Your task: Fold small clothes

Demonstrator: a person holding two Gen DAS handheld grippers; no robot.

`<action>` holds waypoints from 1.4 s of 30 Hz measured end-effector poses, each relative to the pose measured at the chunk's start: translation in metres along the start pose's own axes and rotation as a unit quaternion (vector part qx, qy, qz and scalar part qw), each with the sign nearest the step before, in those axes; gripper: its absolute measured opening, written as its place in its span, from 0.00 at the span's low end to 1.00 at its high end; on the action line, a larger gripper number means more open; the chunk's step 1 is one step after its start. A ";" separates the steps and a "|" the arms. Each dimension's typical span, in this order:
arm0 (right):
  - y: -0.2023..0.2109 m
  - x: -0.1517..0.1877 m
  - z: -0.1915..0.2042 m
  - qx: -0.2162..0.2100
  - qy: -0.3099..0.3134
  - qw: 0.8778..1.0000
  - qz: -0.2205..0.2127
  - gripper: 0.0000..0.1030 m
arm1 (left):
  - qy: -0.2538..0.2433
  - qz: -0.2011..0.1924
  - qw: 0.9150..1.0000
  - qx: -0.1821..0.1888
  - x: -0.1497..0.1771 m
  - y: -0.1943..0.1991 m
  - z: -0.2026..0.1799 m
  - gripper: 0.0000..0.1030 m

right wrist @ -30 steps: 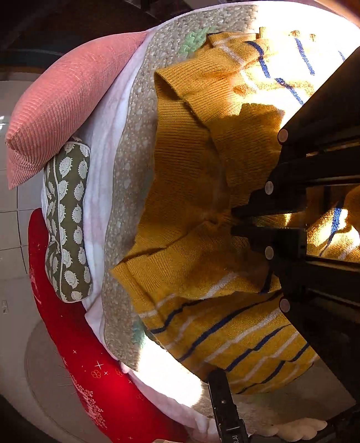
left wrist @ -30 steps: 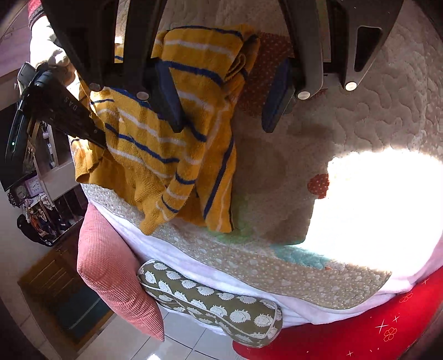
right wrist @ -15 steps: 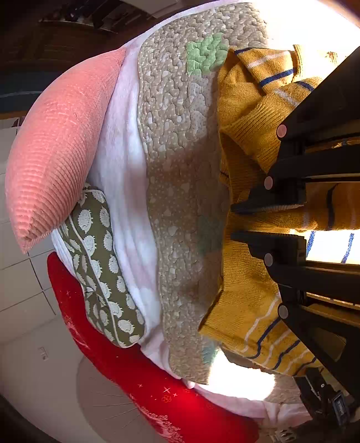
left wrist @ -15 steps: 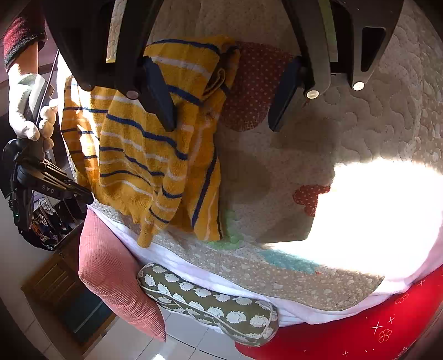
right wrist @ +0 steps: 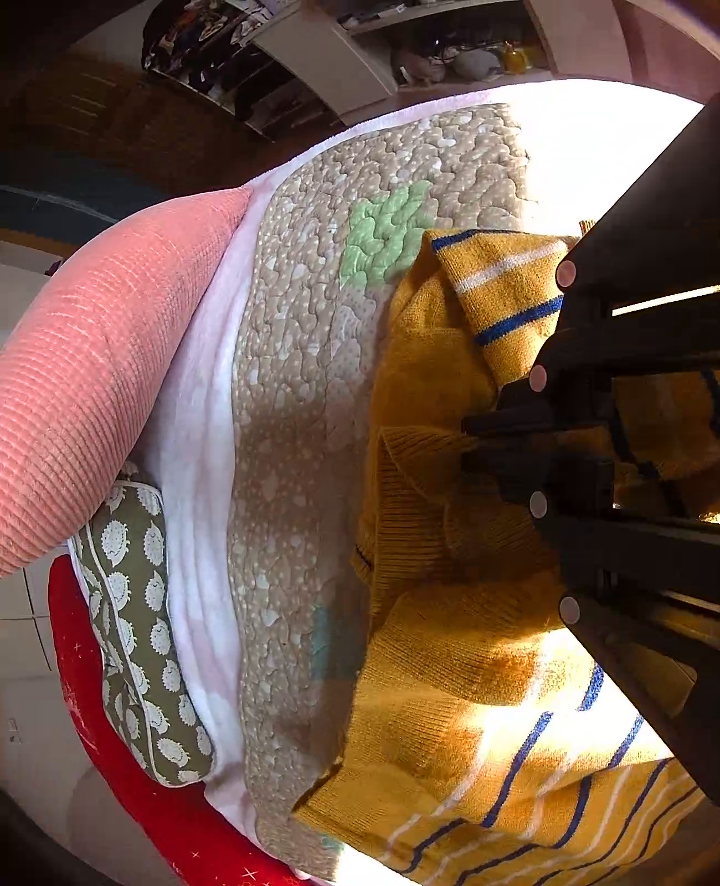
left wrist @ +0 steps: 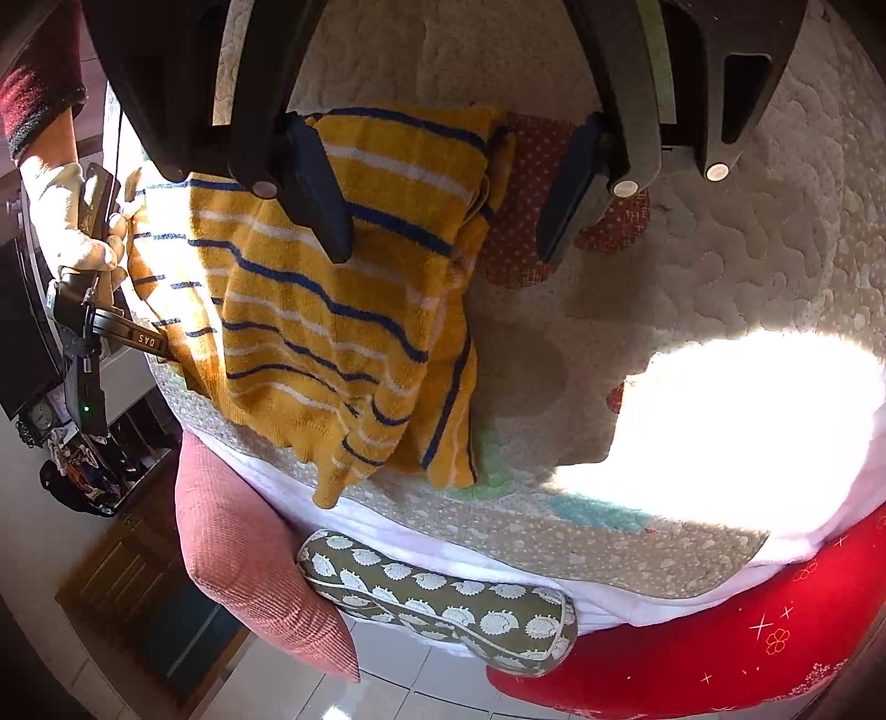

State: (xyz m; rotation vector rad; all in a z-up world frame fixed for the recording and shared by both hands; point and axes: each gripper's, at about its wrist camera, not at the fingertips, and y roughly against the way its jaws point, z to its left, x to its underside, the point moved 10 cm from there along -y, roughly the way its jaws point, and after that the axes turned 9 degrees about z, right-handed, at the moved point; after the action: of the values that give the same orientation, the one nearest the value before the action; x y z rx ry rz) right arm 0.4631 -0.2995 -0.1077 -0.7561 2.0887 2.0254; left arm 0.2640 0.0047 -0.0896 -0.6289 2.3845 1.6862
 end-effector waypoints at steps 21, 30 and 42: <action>0.075 0.118 -0.121 -0.205 -0.229 0.950 -0.059 0.64 | 0.010 0.024 0.994 0.103 0.011 -0.003 -0.004 0.79; 0.040 0.171 -0.083 -0.282 -0.242 0.928 -0.031 0.65 | 0.027 0.024 0.993 0.108 -0.009 -0.026 0.009 0.90; 0.043 0.159 -0.046 -0.344 -0.255 0.898 -0.101 0.83 | -0.018 0.084 0.992 0.096 0.002 -0.061 -0.025 0.98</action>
State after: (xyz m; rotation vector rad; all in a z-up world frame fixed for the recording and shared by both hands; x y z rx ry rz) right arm 0.3177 -0.3866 -0.1333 -0.4086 0.9653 2.4874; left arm 0.2910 -0.0358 -0.1340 -0.3748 2.5950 1.4868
